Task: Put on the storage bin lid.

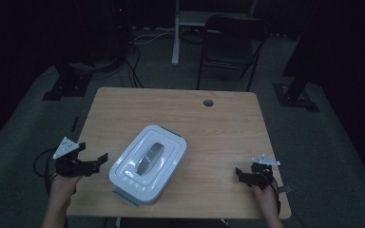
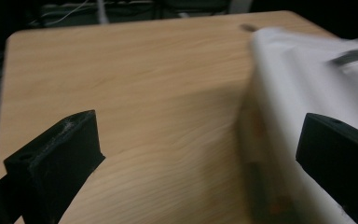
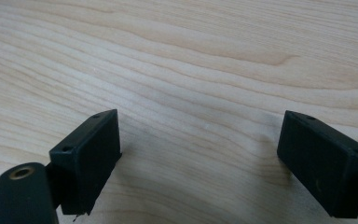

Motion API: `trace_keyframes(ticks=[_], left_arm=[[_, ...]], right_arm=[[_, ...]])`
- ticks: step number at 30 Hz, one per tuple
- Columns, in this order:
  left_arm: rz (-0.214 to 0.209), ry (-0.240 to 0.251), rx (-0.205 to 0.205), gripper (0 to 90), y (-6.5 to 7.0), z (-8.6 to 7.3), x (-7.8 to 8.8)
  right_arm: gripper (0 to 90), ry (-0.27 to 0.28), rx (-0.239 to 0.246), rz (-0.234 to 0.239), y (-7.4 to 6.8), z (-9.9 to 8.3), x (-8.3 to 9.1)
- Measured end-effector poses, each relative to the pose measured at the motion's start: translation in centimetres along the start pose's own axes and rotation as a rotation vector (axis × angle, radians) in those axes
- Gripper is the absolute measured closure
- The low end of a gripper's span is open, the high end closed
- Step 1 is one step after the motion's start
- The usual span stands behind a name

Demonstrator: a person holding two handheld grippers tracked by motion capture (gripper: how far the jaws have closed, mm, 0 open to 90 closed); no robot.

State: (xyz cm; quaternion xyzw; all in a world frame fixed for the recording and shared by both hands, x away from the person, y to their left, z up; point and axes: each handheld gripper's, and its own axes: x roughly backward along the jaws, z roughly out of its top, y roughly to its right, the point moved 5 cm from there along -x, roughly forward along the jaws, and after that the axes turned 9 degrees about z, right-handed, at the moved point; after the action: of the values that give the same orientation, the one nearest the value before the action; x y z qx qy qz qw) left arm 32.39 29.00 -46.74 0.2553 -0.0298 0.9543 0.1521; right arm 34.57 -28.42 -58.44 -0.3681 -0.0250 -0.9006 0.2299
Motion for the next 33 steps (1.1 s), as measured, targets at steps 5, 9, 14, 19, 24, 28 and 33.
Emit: trace_keyframes(ticks=[5, 9, 14, 19, 24, 28, 33], left_arm=[[0.026, -0.058, 0.026, 0.5, -1.3, -3.1, -2.2], [0.028, -0.124, 0.015, 0.5, -0.8, -5.6, -4.3], [0.003, -0.163, -0.052, 0.5, 1.5, -7.0, -6.0], [-0.034, -0.162, -0.047, 1.1, 2.6, -7.2, -6.3], [-0.042, -0.180, -0.039, 1.1, 3.4, -7.9, -5.9], [-0.037, -0.161, -0.023, 1.1, 4.8, -8.4, -5.5], [-0.023, -0.169, -0.068, 1.1, 7.2, -8.9, -5.3]], right_arm=[[12.6, -0.005, 0.003, -0.004, 0.0, 0.0, 0.0], [12.6, -0.006, 0.003, -0.004, -0.1, 0.0, 0.0], [12.6, -0.006, 0.002, -0.004, -0.1, 0.0, 0.0], [12.6, -0.006, 0.002, -0.004, -0.1, 0.0, 0.0], [12.6, -0.006, 0.003, -0.004, -0.1, 0.0, 0.0], [12.6, -0.006, 0.003, -0.005, -0.1, 0.0, 0.0], [12.6, -0.006, 0.002, -0.005, -0.1, 0.0, 0.0]])
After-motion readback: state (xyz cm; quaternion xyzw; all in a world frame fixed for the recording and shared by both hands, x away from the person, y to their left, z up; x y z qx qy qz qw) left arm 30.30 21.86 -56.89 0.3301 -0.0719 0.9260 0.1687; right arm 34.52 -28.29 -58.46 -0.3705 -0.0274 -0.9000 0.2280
